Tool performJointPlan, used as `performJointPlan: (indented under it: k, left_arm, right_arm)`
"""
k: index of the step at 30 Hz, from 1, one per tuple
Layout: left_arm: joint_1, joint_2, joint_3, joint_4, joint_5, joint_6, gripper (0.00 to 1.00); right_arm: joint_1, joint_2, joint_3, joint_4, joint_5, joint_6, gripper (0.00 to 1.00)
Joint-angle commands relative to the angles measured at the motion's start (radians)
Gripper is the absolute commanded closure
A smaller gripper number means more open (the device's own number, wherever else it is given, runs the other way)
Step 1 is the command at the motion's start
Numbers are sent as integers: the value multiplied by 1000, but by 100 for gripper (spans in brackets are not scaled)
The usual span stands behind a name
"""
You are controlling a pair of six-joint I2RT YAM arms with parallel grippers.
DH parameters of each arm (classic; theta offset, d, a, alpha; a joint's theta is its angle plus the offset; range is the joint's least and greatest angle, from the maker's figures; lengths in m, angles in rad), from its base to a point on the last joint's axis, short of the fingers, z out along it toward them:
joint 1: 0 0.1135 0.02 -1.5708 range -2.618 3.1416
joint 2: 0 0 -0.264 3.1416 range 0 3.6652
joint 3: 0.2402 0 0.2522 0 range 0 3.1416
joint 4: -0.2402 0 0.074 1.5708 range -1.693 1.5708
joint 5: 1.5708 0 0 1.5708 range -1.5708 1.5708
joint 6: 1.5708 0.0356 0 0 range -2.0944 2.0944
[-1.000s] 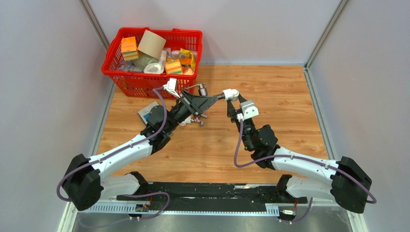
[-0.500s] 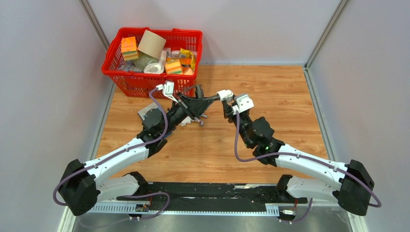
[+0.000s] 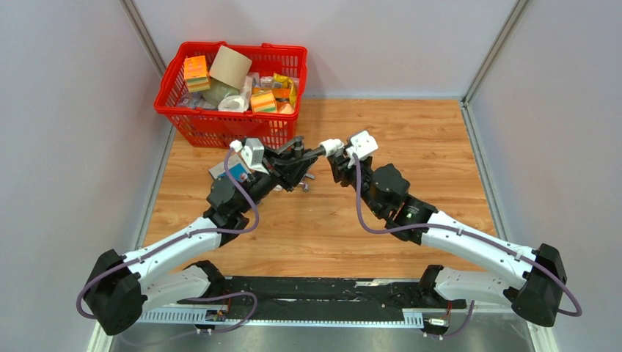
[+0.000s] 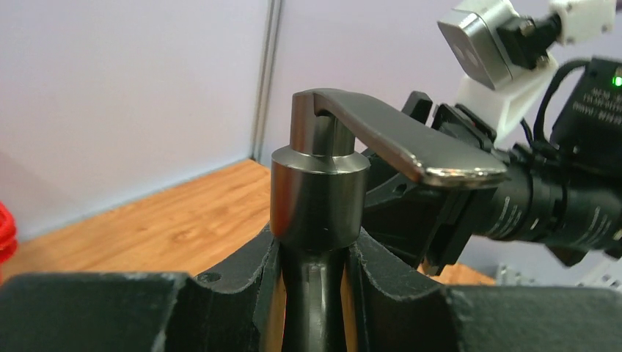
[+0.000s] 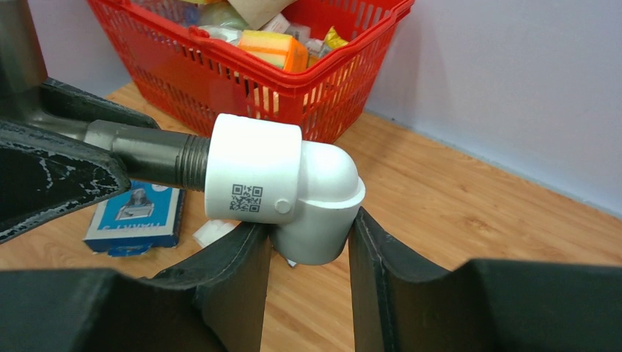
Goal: Install the water faucets
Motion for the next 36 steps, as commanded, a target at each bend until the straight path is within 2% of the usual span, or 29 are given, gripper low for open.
performJointPlan:
  k: [1, 12, 19, 22, 25, 30, 33, 34, 36]
  left_arm:
    - [-20, 19, -65, 4, 130, 218, 100]
    - [-20, -16, -174, 44, 210, 582, 100]
    - [-20, -20, -137, -181, 272, 828, 100]
    - [-20, -27, -166, -177, 256, 941, 100]
    - [-20, -36, -218, -79, 244, 952, 100]
    - [-22, -43, -251, -73, 261, 992, 100]
    - [-20, -43, -264, -32, 214, 934, 100]
    - [-22, -40, -278, 25, 189, 873, 100]
    - [-20, -33, -301, 100, 121, 769, 100]
  right_arm:
    - [41, -2, 80, 19, -254, 117, 100]
    - [10, 4, 121, -82, -386, 217, 100]
    - [-4, 1, 124, -132, -478, 246, 100]
    - [-13, -9, 115, -137, -509, 257, 100]
    - [-15, -19, 111, -137, -524, 266, 100]
    - [-27, -35, 100, -137, -570, 285, 100]
    - [-30, -46, 91, -137, -558, 283, 100]
    - [-31, -49, 88, -137, -553, 279, 100]
    - [-36, -54, 78, -137, -544, 269, 92]
